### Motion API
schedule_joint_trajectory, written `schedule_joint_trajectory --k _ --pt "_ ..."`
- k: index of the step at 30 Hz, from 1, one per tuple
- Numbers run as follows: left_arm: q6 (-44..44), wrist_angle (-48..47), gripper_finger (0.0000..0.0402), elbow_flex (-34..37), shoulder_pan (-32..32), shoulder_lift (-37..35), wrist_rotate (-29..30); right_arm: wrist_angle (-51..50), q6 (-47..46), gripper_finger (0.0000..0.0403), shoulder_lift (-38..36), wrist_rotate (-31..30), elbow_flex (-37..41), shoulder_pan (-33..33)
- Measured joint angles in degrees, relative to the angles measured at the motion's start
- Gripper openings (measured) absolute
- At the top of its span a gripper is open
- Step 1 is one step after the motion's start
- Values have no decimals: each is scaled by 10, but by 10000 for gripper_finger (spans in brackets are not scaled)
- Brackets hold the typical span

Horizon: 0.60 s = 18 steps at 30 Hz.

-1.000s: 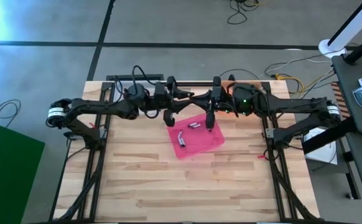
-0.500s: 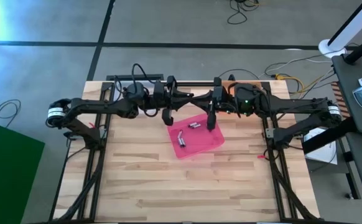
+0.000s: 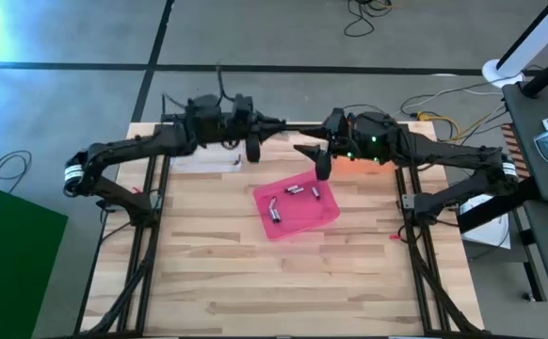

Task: Sort batteries
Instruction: Put the black battery into the transparent bin

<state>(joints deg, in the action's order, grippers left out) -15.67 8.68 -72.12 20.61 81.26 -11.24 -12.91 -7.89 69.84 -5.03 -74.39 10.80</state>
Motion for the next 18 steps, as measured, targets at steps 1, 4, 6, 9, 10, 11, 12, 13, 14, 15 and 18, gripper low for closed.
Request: schedule_joint_trajectory --k 1,4,6,9,10,11,12,13,14,15,18 --pt "-7 -40 10 -7 11 0 4 -12 -3 239 0 14 -4 12" --pt "-22 -144 10 -13 42 -1 28 -33 -6 251 0 60 -11 46" --pt "-30 -199 10 -13 59 -7 59 -36 1 253 0 68 -13 69" --pt "-52 -311 10 -13 80 -16 147 -37 17 250 -1 70 -20 109" --pt "-63 -349 10 -13 85 -16 182 -37 19 248 -1 70 -24 123" --pt "-77 -389 10 -13 90 -15 212 -37 19 245 -1 70 -27 137" --pt "-92 -427 10 -12 95 -15 236 -36 21 243 -1 70 -30 152" --pt "-108 -460 10 -12 100 -15 256 -34 28 240 -1 69 -32 165" --pt "-126 -486 10 -12 106 -13 269 -32 36 239 -1 69 -33 176" --pt "-143 -510 10 -11 113 -11 274 -31 46 237 -1 70 -33 186" --pt "-192 -544 10 8 133 -6 266 -18 71 234 2 70 -33 208"
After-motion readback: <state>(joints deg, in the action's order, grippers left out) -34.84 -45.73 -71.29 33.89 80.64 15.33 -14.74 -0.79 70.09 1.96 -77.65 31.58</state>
